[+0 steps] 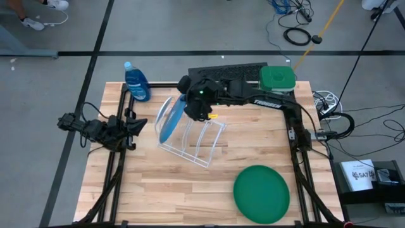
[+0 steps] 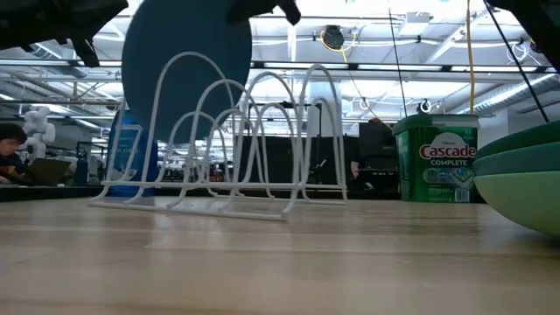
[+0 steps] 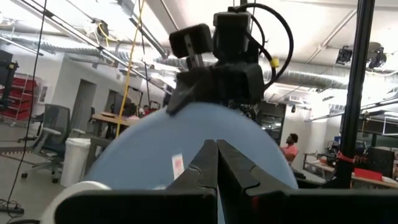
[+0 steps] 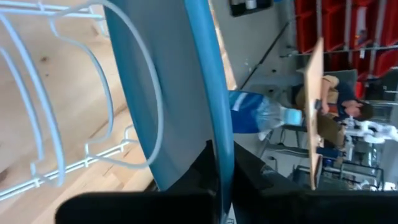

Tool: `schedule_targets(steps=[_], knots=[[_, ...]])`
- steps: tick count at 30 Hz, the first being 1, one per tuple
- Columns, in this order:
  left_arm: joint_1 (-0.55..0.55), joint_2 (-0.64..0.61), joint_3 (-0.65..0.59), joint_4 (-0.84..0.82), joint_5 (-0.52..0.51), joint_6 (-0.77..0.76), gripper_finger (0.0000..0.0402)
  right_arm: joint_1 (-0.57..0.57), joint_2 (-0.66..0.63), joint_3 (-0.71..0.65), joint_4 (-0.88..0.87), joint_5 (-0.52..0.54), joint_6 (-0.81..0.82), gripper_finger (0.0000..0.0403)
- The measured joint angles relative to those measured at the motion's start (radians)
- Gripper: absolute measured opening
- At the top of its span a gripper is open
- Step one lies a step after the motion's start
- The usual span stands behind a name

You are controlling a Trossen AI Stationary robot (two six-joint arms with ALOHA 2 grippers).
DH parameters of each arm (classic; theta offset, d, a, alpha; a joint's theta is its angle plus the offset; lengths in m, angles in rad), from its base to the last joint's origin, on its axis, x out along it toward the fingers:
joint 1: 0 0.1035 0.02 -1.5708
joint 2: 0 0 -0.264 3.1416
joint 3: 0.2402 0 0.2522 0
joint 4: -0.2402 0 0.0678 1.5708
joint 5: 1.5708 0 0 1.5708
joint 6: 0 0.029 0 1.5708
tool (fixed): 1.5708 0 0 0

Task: Sort dishes
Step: Move the blue plate to the left slot of the dish rack, then put the green plate into the white dish rack

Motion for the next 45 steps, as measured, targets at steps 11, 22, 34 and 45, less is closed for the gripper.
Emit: schedule_targets(steps=[11, 22, 34, 45], knots=[[0.000, 0.000, 0.000, -0.025, -0.002, -0.050, 0.0000, 0.005, 0.087, 0.000, 0.003, 0.051, -0.048, 0.0039], [0.000, 0.000, 0.000, -0.042, -0.003, -0.053, 0.0000, 0.030, 0.084, 0.000, 0.015, 0.092, -0.050, 0.0160], [0.000, 0.000, 0.001, -0.055, -0.003, -0.070, 0.0000, 0.136, -0.027, 0.000, -0.052, 0.163, 0.024, 0.0198], [0.000, 0.003, 0.001, -0.078, -0.003, -0.132, 0.0000, 0.199, -0.183, 0.000, -0.702, 0.042, 0.661, 0.0173]])
